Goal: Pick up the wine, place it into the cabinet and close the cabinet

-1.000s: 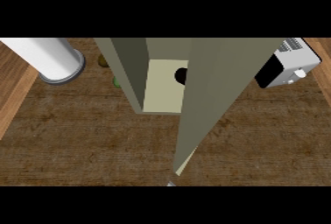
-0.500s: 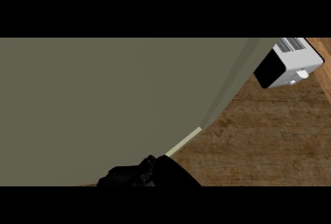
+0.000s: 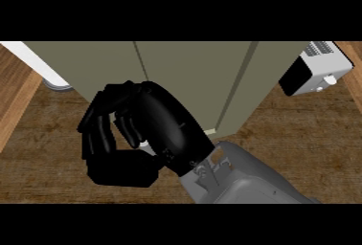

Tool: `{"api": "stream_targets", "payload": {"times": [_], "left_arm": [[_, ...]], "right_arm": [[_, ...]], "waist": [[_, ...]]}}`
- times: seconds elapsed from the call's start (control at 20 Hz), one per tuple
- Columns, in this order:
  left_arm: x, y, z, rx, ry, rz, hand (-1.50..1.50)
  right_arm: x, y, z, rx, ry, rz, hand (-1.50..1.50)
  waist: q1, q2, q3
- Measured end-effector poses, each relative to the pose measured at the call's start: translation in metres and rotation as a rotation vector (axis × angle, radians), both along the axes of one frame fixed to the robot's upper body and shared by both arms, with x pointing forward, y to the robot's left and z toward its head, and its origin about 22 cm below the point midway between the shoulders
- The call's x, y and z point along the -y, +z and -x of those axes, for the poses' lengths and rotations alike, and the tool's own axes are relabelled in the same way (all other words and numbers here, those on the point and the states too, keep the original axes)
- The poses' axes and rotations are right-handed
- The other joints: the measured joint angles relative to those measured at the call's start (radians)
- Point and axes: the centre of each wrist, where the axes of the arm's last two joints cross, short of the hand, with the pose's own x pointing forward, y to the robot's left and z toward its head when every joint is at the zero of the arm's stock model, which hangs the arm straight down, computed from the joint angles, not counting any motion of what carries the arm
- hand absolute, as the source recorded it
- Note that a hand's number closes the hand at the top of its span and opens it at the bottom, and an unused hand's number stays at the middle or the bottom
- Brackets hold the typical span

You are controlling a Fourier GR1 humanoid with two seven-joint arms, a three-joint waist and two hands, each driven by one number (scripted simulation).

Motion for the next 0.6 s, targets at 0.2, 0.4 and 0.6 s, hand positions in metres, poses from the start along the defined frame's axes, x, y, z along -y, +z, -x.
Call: {"api": "stream_targets", "payload": {"times": [0.2, 0.4, 0.6], "left_arm": [[0.002, 0.002, -0.006, -0.014, -0.017, -0.01, -1.5], [0.015, 0.007, -0.011, -0.035, -0.041, -0.005, -1.5], [0.021, 0.004, -0.022, -0.053, -0.064, 0.006, -1.5]], "right_arm": [[0.003, 0.001, -0.032, 0.023, -0.044, 0.017, 1.5], [0.013, 0.002, -0.059, 0.04, -0.078, 0.033, 1.5], [0.018, -0.002, -0.078, 0.048, -0.052, 0.02, 1.5]], "waist": [[-0.009, 0.001, 0.0], [-0.016, 0.001, 0.0], [-0.019, -0.007, -0.001]]}}
